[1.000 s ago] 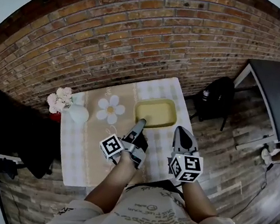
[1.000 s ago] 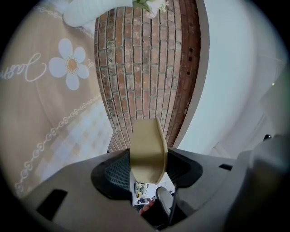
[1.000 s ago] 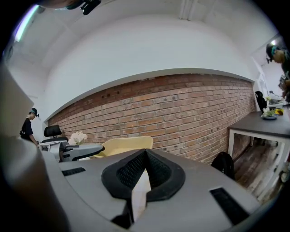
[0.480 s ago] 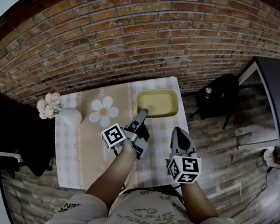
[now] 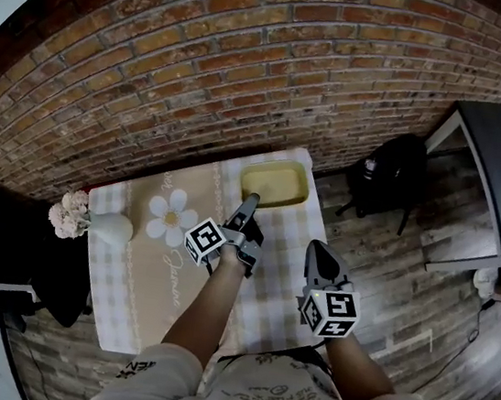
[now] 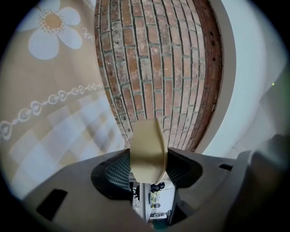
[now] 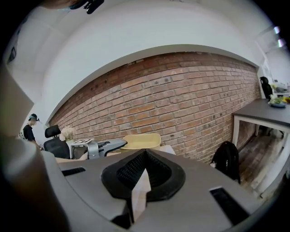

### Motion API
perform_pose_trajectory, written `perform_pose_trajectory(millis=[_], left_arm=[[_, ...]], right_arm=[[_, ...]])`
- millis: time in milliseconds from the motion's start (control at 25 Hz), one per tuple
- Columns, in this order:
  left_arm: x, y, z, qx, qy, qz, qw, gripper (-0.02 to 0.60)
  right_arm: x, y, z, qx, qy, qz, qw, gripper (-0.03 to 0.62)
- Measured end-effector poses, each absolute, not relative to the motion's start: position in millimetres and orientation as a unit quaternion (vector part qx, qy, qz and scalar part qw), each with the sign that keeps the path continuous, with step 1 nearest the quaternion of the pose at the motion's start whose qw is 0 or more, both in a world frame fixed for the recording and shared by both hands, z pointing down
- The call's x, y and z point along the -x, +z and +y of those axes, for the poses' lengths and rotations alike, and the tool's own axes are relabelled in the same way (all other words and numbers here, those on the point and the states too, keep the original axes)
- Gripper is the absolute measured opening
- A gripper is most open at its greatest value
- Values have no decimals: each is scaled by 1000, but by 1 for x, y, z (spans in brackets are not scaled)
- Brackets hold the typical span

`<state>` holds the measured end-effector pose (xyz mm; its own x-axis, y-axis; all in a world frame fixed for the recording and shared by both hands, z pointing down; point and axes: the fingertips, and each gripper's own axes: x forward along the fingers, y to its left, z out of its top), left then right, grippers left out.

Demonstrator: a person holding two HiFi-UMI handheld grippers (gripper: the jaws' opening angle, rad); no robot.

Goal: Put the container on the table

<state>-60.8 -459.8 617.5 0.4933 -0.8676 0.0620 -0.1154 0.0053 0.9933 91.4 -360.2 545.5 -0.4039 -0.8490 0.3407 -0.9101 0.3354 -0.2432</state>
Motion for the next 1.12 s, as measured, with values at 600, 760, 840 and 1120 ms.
perform_pose_trajectory(millis=[600,760,840,1120], left_arm=[[42,675,-515,-617,-278,-423,602,225],[43,685,-522,-621,-261,-436,598,224],[43,688,-523,-623,-254,-439,595,224],[43,697,-525,-626,-220,-460,591,224]], right_arm=[[-120,576,-392,-541,249,-799,78,2],[-123,582,-397,-538,254,-800,80,2],[-123,585,-398,-536,257,-800,81,2],[-124,588,-403,-532,259,-802,81,2]])
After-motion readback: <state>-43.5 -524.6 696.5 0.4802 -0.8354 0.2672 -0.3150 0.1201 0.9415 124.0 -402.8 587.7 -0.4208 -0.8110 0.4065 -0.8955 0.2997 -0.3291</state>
